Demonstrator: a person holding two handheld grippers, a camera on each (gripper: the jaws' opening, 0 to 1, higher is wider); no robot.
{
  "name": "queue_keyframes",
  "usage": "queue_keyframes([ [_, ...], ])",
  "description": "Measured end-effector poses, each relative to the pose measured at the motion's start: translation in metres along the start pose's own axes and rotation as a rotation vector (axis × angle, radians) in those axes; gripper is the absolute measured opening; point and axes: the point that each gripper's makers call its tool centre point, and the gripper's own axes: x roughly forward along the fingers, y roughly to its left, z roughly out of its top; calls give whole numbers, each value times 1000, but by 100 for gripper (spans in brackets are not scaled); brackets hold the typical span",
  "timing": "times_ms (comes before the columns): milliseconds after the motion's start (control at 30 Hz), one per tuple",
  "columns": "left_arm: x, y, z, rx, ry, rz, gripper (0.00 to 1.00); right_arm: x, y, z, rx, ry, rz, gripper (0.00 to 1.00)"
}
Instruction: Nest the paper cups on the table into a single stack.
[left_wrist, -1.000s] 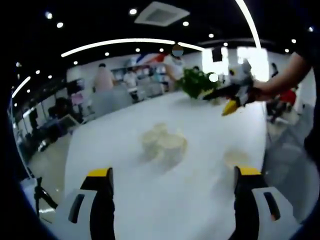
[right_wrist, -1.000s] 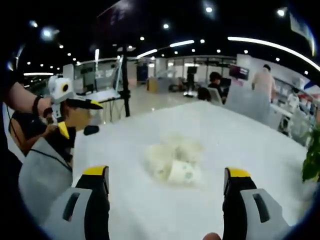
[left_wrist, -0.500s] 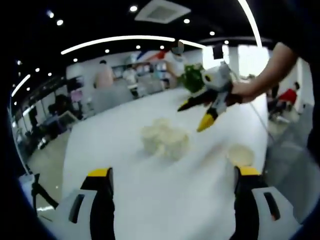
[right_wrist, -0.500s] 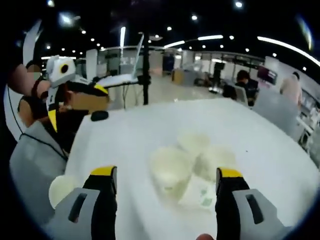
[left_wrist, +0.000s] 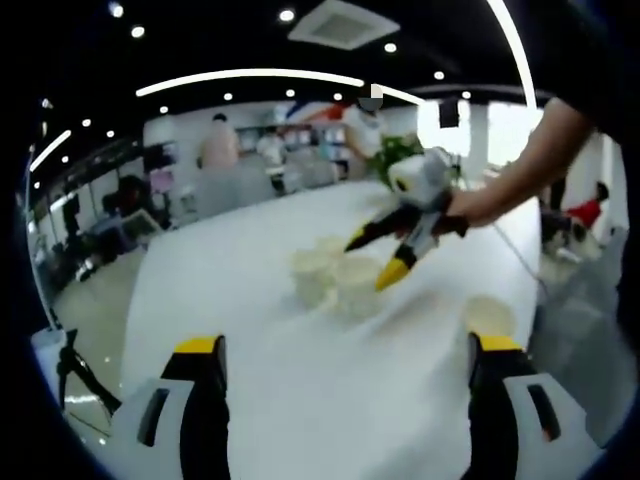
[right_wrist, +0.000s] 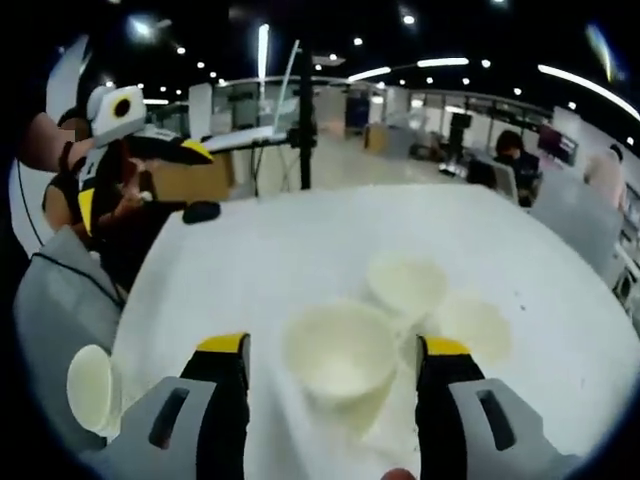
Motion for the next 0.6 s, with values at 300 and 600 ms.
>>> queue_keyframes([
  [300, 4, -4, -2, -28, -7, -13, 99, 12, 1, -10, -28, 51, 31, 59],
  [600, 6, -7, -7, -38, 1, -19, 99, 15, 3, -13, -108, 87, 52, 48],
])
